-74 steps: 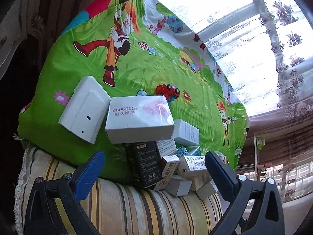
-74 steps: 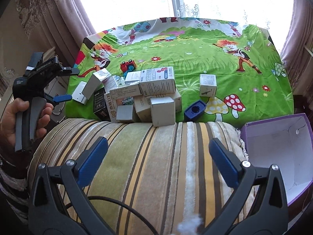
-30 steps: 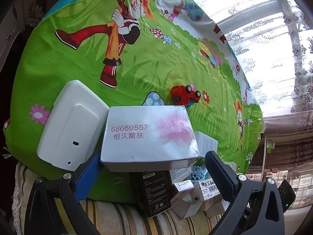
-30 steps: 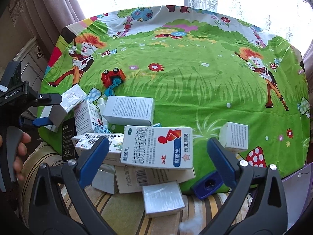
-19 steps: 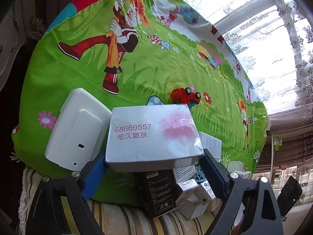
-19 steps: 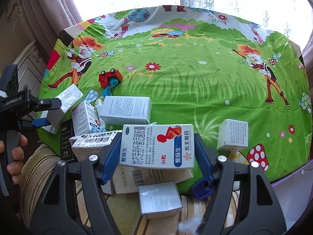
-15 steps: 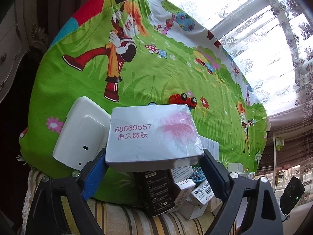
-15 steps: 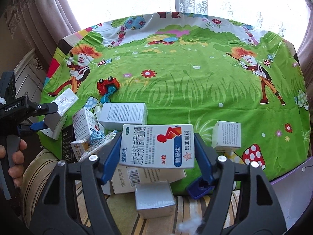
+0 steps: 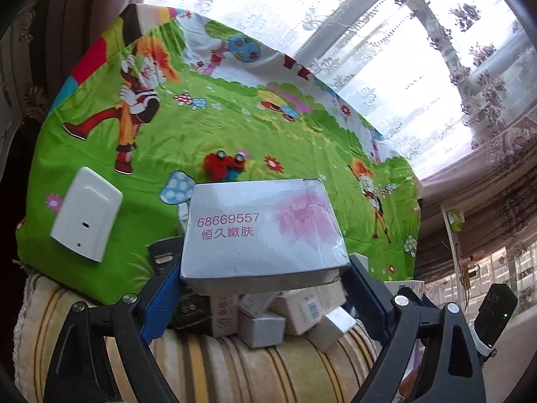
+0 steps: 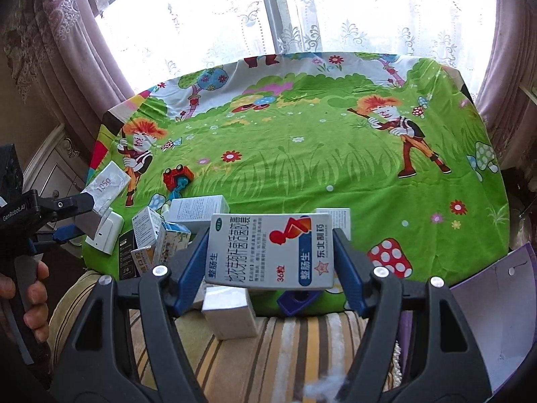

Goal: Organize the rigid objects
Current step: 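Grasp the white medicine box with the right tool while the left tool lifts its box, then carry both boxes over the purple-rimmed box and open both tools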

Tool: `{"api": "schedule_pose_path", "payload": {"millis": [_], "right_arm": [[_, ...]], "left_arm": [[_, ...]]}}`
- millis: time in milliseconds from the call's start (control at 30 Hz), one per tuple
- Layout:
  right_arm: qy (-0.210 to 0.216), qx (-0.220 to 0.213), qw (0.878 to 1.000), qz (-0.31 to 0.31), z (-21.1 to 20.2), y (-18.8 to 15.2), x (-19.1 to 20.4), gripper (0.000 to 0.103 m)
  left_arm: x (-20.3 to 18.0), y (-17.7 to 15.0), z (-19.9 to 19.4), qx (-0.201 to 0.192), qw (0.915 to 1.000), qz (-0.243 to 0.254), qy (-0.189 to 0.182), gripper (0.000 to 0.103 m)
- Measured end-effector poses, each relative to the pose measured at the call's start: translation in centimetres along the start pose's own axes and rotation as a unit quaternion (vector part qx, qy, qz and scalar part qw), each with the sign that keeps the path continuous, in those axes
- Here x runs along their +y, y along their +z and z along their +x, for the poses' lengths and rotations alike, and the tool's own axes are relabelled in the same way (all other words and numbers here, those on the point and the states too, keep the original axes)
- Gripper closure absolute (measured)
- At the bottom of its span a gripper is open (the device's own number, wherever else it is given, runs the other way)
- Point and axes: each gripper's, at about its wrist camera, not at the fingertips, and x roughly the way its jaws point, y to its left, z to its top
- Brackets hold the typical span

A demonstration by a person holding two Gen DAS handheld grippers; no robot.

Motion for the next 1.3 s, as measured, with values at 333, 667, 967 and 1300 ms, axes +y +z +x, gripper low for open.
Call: {"api": "schedule_pose_path", "payload": {"millis": [333,667,967,1300], "right_arm": [[-0.051,-0.011,0.998,0.041,-4.5,-3.1,-7.7,0.030],[-0.108,-0.002,0.988,0.107,-7.5,-7.8,-16.6,0.030],[-0.166,-0.019,0.973,0.162,-11.1,-10.1,-23.3,0.029],[-0.188,-0.035,0.959,0.209,-13.4,-11.3,-27.4,0.016]], "left_arm": [[-9.8,-4.5,2.7,0.056,0.9912,0.101,-0.064,0.012],[-19.1,-11.6,6.8,0.135,0.9644,0.207,-0.093,0.011],[-25.6,-17.9,9.4,0.193,0.9303,0.293,-0.107,0.011],[-29.2,-22.1,10.6,0.254,0.8969,0.336,-0.134,0.000]]}}
